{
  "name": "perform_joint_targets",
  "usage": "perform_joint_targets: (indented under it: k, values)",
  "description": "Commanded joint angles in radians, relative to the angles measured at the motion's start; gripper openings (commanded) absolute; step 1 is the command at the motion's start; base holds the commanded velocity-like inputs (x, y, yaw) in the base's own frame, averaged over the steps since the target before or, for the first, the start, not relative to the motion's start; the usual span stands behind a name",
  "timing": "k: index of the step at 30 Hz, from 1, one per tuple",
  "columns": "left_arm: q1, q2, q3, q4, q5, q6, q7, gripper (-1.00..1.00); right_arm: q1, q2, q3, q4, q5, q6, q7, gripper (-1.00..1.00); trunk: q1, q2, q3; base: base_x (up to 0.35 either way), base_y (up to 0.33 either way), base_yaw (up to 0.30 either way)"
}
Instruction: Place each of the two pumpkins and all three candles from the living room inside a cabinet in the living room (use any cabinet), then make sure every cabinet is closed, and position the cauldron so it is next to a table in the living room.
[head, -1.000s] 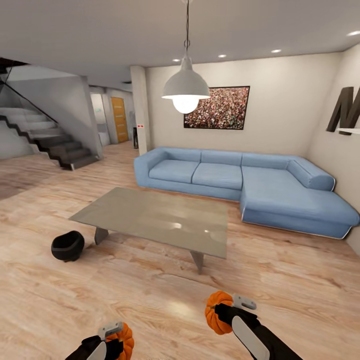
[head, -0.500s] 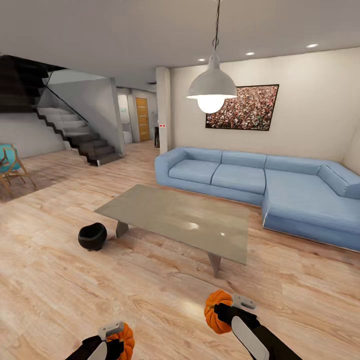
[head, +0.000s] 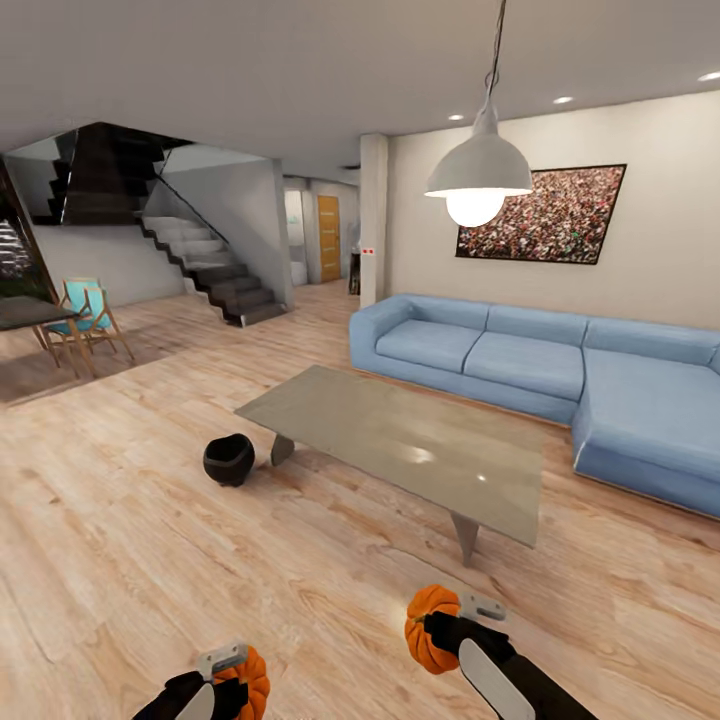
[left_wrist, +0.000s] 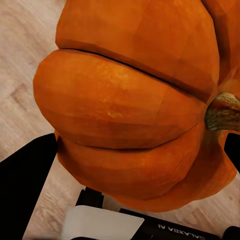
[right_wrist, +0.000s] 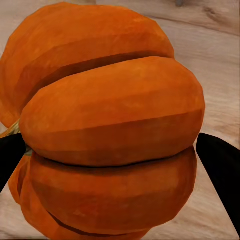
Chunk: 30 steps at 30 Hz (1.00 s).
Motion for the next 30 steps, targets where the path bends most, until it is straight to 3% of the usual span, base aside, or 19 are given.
perform_joint_targets:
  k: [1, 30]
  values:
    - [-0.001, 0.001, -0.008, -0.002, 0.009, 0.002, 0.009, -1.0, -0.001, -0.001, 0.004, -0.003, -0.002, 0.002, -0.007, -1.0, 0.0, -0.001, -0.001, 0.0, 0.0, 0.278]
    - [-0.001, 0.005, -0.007, -0.002, 0.008, 0.002, 0.009, -1.0, -0.001, 0.0, 0.006, -0.003, -0.002, 0.002, -0.004, -1.0, 0.0, -0.001, -0.001, 0.0, 0.0, 0.278]
